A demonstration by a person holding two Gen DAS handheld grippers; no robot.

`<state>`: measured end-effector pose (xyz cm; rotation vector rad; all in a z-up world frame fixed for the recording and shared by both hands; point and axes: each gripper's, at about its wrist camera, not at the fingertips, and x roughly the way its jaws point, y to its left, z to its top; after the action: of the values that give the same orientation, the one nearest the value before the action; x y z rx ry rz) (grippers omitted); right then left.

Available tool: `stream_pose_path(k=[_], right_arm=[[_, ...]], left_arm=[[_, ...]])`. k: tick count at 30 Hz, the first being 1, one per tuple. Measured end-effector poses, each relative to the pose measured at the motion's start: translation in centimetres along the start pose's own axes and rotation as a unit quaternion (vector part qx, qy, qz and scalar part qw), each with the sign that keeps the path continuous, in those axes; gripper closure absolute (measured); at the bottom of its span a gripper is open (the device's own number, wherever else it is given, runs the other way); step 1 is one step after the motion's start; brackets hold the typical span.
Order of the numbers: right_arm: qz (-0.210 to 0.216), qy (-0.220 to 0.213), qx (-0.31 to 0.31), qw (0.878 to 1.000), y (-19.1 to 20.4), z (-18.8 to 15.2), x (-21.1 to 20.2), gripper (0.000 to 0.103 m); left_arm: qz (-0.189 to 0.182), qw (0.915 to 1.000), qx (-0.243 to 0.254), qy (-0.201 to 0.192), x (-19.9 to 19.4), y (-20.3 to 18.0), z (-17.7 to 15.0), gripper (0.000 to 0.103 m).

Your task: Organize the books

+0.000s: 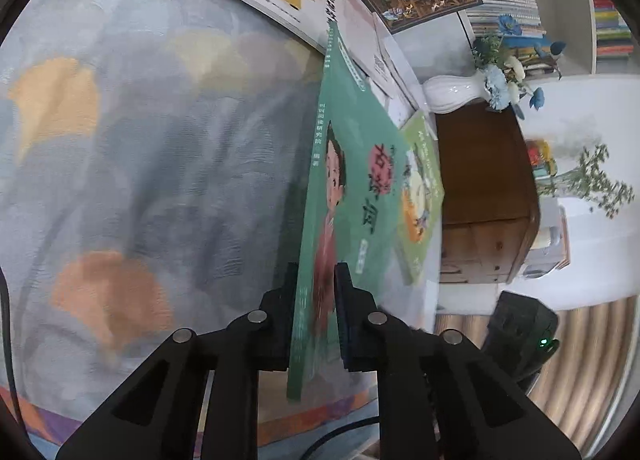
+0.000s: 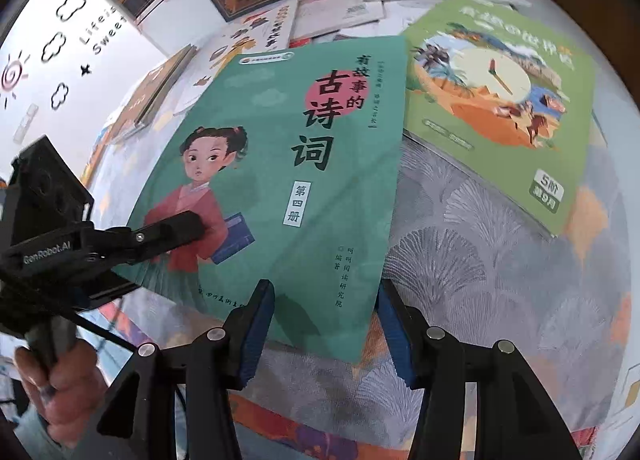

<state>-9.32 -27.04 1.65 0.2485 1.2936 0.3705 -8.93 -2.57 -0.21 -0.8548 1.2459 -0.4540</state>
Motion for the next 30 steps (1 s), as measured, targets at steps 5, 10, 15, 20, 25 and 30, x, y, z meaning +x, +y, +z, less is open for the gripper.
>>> stream_pose_path(k=[5,10,15,20,25,30], right_arm=[[0.088,0.012,0.107,0.99,-4.1,0.8,-1.4,0.049],[0.205,0.024,0.209,0.956,-7.8,0.7,-1.0,0.047],[0.292,0.034,0.273,0.916,-8.8,0.1,0.5,0.046],[0.319,0.026,0.287,0.903,-8.1,0.1,0.1,0.053],[0.218,0.007,0.213,0.952,-6.3,0.7,-1.8,0.066],[0.101,-0.005,0.115,0.988,-3.1,1.3,-2.2,0.067]], left_arm=[[-0.08,0.996,-0.04,0.007,-1.0,-0.5,0.9,0.091],[-0.14,0.9867,-0.078,0.022,-1.1,-0.7,1.5,0.091],[-0.172,0.9785,-0.109,0.031,-1.0,-0.3,1.3,0.091],[-0.176,0.9743,-0.133,0.045,-0.4,0.8,0.8,0.091],[-0.086,0.9916,-0.082,0.051,-0.6,0.5,0.5,0.093],[0.037,0.9975,0.02,0.057,-0.1,-1.8,0.2,0.092]])
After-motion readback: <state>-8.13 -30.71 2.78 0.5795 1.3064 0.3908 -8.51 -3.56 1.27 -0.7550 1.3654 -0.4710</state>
